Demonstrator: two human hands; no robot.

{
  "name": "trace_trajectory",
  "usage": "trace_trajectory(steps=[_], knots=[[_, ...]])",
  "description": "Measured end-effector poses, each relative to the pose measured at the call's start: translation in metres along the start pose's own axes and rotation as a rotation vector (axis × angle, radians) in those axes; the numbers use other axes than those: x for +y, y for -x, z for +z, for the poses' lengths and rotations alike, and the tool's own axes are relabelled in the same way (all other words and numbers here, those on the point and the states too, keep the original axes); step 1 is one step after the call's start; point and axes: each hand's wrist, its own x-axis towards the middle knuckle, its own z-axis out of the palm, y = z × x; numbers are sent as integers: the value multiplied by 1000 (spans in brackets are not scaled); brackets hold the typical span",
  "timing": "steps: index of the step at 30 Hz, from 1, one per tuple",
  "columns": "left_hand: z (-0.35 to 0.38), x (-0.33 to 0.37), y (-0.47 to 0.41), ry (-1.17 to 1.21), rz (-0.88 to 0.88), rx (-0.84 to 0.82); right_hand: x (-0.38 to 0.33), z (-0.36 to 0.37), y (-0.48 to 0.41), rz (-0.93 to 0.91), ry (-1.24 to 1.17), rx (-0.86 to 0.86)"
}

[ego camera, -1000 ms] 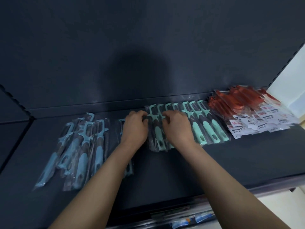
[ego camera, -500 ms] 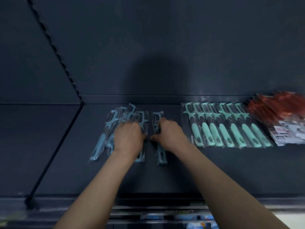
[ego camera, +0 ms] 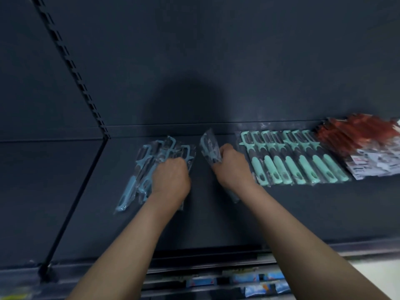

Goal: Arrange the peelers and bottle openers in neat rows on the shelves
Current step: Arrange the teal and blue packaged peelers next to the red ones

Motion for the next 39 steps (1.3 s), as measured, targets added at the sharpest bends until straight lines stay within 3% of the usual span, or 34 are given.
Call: trace_trajectory(steps=[7, 14, 24, 32, 39], knots=[[-4, 10, -9, 253, -50, 39, 11, -7, -5, 127, -47, 141], [0, 28, -27, 665, -73, -112, 23, -22, -22, 191, -52, 182], [16, 58, -44, 916, -168, -219, 45, -30, -44, 194, -36, 179], [21, 72, -48, 1049, -263, -264, 63, -33, -50, 91, 23, 168], [25, 81, -49, 1108, -295, -250, 65, -35, -50, 60, 98, 61]])
